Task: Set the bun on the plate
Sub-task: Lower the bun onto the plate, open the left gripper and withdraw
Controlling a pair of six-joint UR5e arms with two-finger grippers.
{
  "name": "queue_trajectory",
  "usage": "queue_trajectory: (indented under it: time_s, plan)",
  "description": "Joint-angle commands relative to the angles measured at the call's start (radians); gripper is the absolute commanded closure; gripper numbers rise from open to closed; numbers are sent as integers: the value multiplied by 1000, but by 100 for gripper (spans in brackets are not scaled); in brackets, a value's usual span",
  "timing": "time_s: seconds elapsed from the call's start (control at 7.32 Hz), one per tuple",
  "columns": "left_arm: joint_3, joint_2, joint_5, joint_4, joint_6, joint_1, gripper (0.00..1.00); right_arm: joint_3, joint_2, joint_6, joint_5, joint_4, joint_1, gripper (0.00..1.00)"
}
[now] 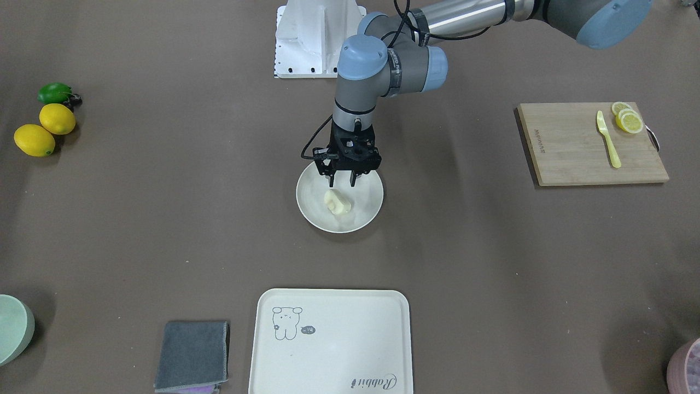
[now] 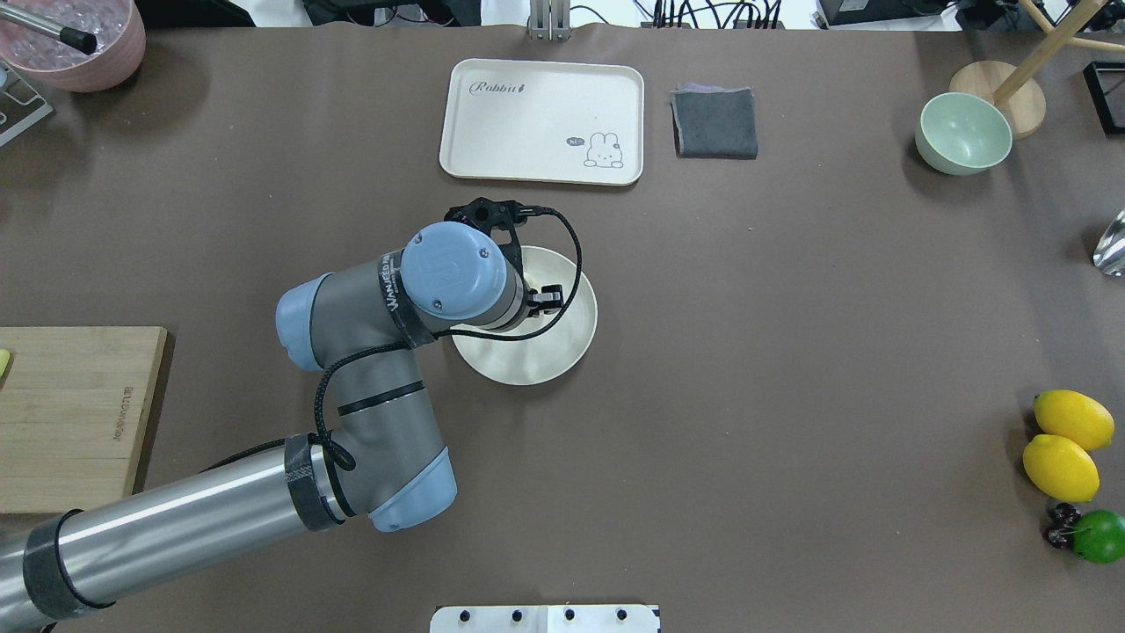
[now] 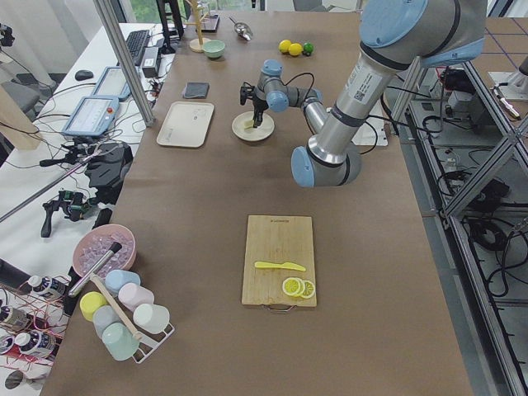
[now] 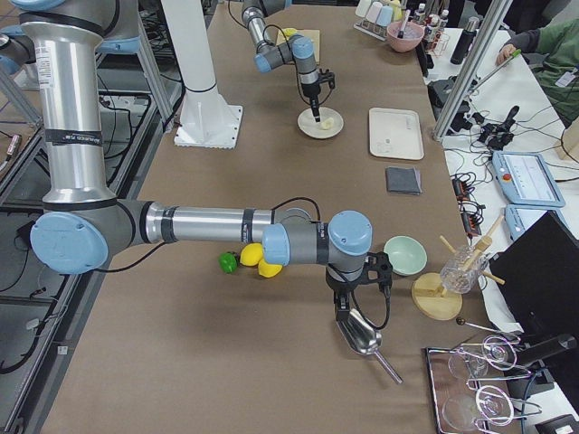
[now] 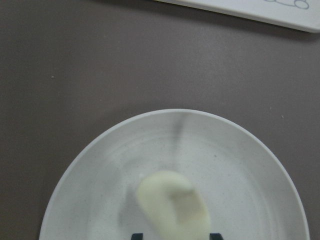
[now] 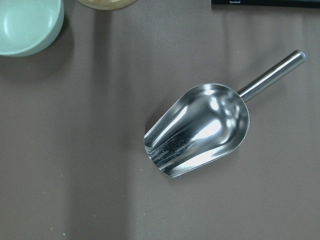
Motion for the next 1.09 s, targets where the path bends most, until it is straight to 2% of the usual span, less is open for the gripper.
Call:
queue_trajectory:
  time_s: [0.0, 0.14, 0.27, 0.41, 0.55, 0.68, 0.82, 0.96]
  plan:
    - [-29, -2, -1, 3, -2, 5, 46, 0, 0, 5, -1, 0, 0, 0]
    - [-72, 3, -6, 29, 4, -21, 46, 0, -1, -3, -5, -1, 0, 0]
    - [-147, 18, -81, 142, 91, -86, 10, -2, -3, -6, -8, -6, 0, 0]
    - [-271, 69, -100, 249, 178, -149, 1, -2, -3, -6, -4, -7, 0, 0]
    - [-324, 159, -107, 247, 188, -235, 1, -8, -5, -4, 1, -11, 0, 0]
    - [-327, 216, -100, 209, 200, -274, 1, -18, -6, -1, 4, -9, 2, 0]
    - [-329, 274, -107, 163, 208, -376, 1, -38, -5, 0, 9, -4, 2, 0]
    - [-327, 379, -107, 31, 292, -429, 1, -40, -6, 6, 9, -4, 2, 0]
